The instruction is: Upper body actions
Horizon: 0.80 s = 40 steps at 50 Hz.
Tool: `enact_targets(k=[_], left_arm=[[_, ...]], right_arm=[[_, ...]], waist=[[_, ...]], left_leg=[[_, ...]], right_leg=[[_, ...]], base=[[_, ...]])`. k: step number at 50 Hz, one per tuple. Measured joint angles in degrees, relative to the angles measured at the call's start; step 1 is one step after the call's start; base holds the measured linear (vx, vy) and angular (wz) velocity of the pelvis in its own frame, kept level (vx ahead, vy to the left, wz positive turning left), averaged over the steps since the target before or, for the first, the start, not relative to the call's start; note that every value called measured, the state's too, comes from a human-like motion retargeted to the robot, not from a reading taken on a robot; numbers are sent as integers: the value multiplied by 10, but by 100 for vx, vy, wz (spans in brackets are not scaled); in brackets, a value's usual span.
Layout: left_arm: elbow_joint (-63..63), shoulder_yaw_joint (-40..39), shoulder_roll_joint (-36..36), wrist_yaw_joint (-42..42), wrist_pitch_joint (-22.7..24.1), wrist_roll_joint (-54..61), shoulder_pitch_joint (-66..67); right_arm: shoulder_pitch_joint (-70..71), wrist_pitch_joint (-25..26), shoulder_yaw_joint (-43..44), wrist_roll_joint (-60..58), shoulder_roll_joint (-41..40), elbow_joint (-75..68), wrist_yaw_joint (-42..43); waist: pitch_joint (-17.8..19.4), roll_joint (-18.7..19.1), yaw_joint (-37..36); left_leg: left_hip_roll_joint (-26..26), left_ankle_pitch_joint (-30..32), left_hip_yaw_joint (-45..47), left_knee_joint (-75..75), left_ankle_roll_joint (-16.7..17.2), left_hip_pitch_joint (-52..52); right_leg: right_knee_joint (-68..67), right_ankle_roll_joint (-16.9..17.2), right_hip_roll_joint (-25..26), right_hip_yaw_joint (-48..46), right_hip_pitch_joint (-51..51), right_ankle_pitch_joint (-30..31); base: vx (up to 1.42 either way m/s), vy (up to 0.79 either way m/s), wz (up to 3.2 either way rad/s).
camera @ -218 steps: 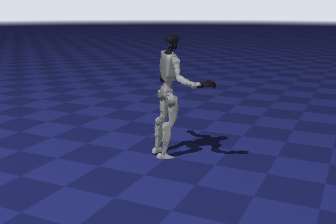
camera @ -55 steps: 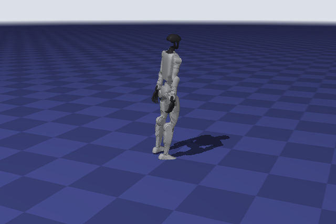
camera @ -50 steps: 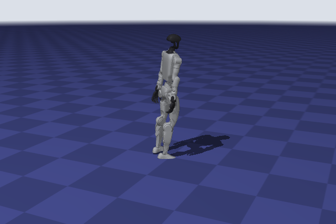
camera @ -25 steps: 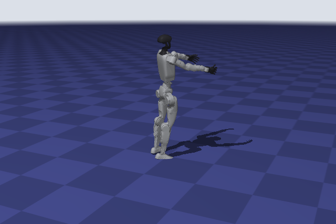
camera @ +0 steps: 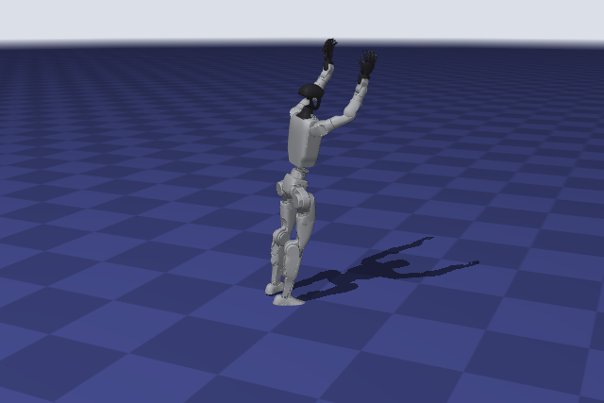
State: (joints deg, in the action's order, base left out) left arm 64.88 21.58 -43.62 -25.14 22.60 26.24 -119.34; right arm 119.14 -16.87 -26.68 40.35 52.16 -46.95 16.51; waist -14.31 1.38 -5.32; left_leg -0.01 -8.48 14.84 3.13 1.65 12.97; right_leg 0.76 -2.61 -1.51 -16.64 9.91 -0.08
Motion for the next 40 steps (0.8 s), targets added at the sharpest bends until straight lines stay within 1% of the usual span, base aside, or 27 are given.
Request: enact_targets(k=[5,10,15,18,20,23,25,27,29,33,36,38,40], left_arm=[[20,-12,5,0,2,1,29],[38,-36,23,3,-1,-10,107],[69,-61,38,9,-11,-60,226],[91,-75,33,17,-25,-116,315],[105,-88,36,23,-38,-158,377],[123,-103,65,35,-61,-213,483],[140,-111,91,51,-75,-231,555],[156,-119,117,79,-89,-233,627],[180,-136,149,103,-107,-234,692],[221,-149,201,157,-146,-225,811],[230,-172,238,215,-188,-259,909],[242,-201,265,271,-229,-289,975],[271,-213,286,335,-263,-295,1032]], right_arm=[[-14,-1,4,5,-3,-17,-8],[-88,4,13,-21,-6,-51,-43],[-239,1,60,-76,-40,-72,-102],[-350,-2,112,-137,-98,-81,-141],[-420,-8,144,-189,-138,-93,-170],[-528,-17,189,-299,-185,-132,-206],[-596,-11,220,-385,-217,-164,-221],[-659,0,250,-461,-249,-196,-248],[-715,24,282,-525,-283,-231,-271],[-825,61,322,-601,-333,-288,-316],[-919,101,335,-660,-364,-318,-313],[-981,129,329,-701,-380,-338,-297],[-1044,150,319,-743,-393,-359,-278]], waist=[[7,-2,-6],[-13,-4,-14],[-38,-3,-10],[-43,1,14],[-40,3,24],[-41,2,17],[-41,1,10],[-34,2,7],[-25,4,8],[2,5,18],[20,6,22],[34,5,28],[48,5,34]], left_leg=[[-3,-1,-3,-3,-3,-15],[-4,-2,0,-3,-5,-23],[-5,-2,5,-4,-7,-38],[-7,-2,7,-5,-9,-52],[-9,-1,9,-6,-10,-62],[-10,-1,17,-8,-11,-76],[-11,-2,23,-8,-11,-82],[-12,-2,25,-8,-13,-88],[-12,-1,26,-8,-13,-91],[-14,1,22,-8,-14,-93],[-15,3,23,-9,-15,-93],[-17,4,23,-10,-15,-94],[-18,4,24,-11,-14,-95]], right_leg=[[1,-2,4,-5,-16,-4],[2,-6,9,-2,-23,-3],[2,-9,11,2,-34,0],[2,-10,11,4,-45,1],[1,-11,10,6,-54,2],[-1,-12,10,14,-61,6],[-2,-12,10,20,-62,9],[-2,-12,10,22,-65,11],[-3,-12,9,23,-67,13],[-3,-11,6,20,-70,15],[-2,-10,4,21,-70,17],[-2,-10,2,22,-70,17],[-2,-10,1,23,-72,18]], base=[[4,-2,1],[17,-1,-6],[21,-1,-12],[13,-5,-10],[0,-3,-5],[2,-4,-26],[1,-2,-26],[0,0,-9],[-7,1,-7],[-7,2,6],[-2,6,-1],[0,7,-2],[0,8,-3]])
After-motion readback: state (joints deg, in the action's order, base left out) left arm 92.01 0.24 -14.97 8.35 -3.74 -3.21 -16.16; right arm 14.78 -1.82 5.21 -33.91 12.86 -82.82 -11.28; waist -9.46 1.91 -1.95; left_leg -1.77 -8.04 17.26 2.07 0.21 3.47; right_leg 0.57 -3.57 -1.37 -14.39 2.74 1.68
